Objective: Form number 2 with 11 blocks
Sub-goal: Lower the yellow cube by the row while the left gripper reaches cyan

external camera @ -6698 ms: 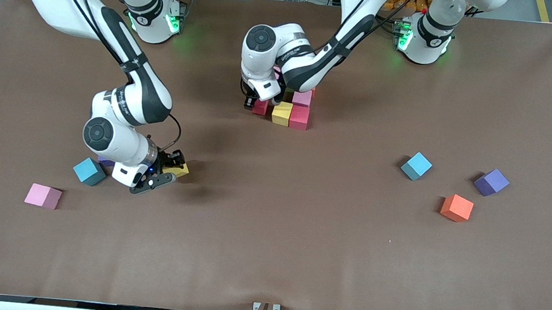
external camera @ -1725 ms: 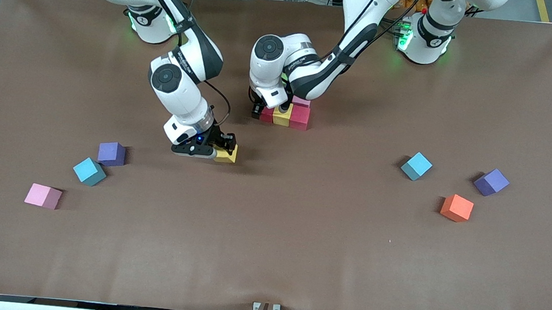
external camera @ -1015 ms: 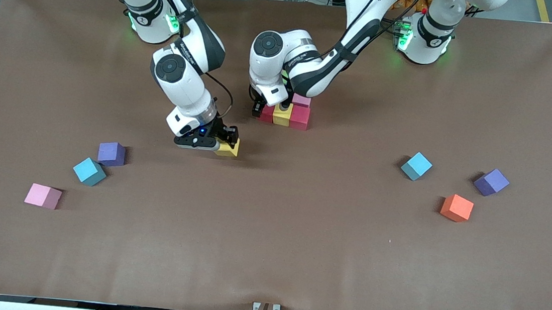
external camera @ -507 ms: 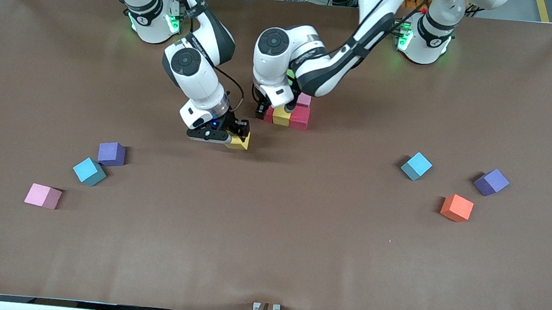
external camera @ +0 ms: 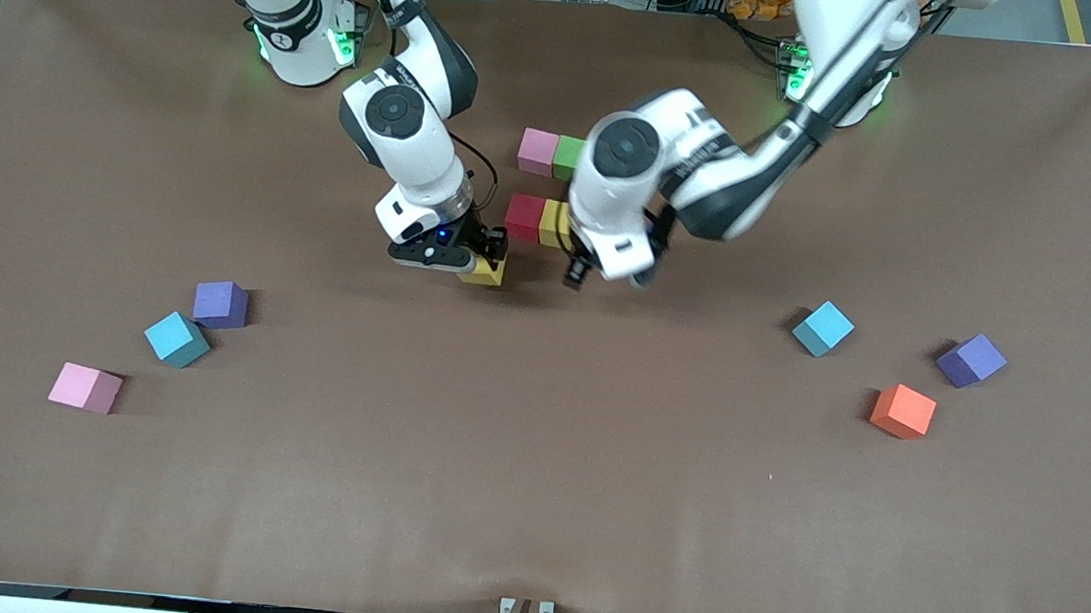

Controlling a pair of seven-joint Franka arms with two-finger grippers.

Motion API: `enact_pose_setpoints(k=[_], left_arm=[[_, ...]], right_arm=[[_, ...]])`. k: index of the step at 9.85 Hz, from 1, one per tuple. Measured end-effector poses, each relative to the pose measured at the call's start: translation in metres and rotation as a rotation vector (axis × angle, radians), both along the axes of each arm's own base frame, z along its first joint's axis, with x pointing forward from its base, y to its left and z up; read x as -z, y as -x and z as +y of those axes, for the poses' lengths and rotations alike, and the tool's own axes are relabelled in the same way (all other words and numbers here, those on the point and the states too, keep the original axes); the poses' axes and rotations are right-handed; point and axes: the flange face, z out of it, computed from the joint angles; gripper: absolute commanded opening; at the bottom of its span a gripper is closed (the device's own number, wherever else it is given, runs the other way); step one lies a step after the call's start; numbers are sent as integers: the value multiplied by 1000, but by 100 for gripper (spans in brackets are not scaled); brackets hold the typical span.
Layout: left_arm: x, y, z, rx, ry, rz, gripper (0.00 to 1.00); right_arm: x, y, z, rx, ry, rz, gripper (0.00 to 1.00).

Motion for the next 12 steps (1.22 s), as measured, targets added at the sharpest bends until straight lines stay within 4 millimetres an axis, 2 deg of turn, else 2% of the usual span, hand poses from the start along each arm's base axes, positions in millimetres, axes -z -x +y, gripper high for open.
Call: enact_pose_setpoints(k=[2,4,6,8,9,12], left_arm=[[-14,-36,55,140,-15,4,76],[-34,-62,118,292,-20,-19,77],[-52,-71,184,490,-37,-36,77],[-59,-77,251,692,-43,-32,77],[-58,-77,272,778,-40,-24,77],[-54,-75,312,1143,-24,32,77]], right_arm=[[13,8,8,-1,37,-4,35],[22,12,20,-3,67,-12,35],[26,16,39,20,69,-9,35],[35,17,49,34,79,-10,35],[40,19,51,43,89,-9,35],[49,25,58,68,102,-8,34]])
